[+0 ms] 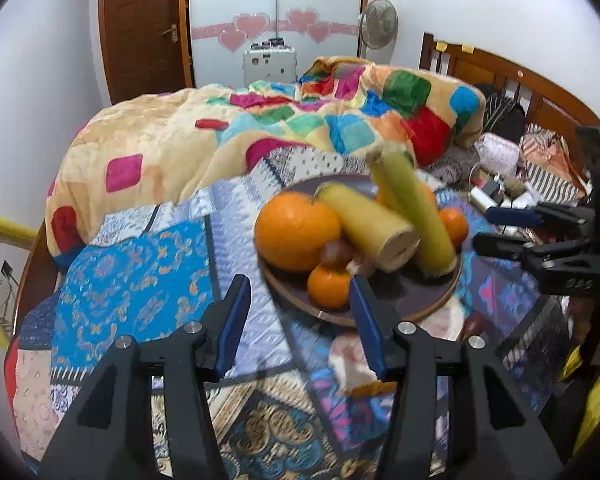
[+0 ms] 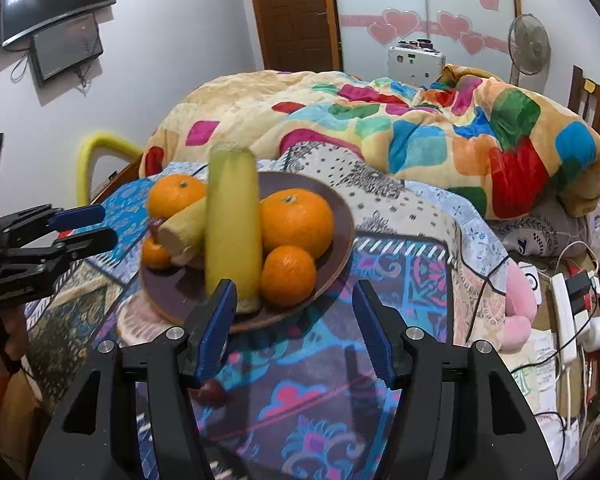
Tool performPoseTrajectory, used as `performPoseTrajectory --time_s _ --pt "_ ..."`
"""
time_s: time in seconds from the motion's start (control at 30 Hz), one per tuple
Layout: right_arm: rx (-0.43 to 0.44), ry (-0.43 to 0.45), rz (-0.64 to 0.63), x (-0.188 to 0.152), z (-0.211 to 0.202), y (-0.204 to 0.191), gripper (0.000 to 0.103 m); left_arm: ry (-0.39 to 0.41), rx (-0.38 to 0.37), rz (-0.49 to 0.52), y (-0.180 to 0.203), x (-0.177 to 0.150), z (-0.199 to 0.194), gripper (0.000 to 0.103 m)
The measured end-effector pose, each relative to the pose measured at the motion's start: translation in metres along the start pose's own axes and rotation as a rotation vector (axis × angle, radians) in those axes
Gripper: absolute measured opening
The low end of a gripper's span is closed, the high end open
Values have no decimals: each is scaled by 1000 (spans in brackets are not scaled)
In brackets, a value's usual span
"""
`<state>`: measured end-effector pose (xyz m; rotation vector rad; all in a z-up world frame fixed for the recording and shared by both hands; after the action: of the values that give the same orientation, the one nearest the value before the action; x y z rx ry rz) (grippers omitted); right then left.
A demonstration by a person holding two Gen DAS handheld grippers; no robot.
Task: Organize fruits
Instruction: 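Lower the right tool onto the pink pomelo segment and grasp it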
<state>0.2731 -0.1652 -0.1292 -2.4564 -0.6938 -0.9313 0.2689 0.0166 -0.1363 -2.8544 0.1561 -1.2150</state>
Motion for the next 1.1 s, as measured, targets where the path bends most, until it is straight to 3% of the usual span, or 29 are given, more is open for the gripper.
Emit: performPoseTrajectory --time_s 0.1,0.33,0.5,0.7,1.1 --pt "3 -33 -20 -12 3 -5 58 -53 29 37 -3 -12 15 53" --pt "-5 -106 -33 -27 23 -4 58 -169 13 66 1 -24 45 53" --pt "-26 -106 -15 -21 23 4 58 -180 25 121 7 -24 50 53" --pt "-37 -116 -9 -22 27 3 58 -187 -13 146 14 -37 34 53" --pt "-48 -130 -48 -23 27 -14 58 -178 -113 106 34 -76 -11 53"
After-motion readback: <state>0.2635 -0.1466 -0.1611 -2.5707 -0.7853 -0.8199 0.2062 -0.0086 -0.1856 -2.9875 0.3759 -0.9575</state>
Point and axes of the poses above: each gripper's, at about its wrist camera, not at the fingertips, and z roughly the way its jaws point, y to its right, x to its top, the point moved 5 cm from there along z, roughly the way its jaws point, and after that the axes turned 7 degrees about x, right-handed, at the moved point
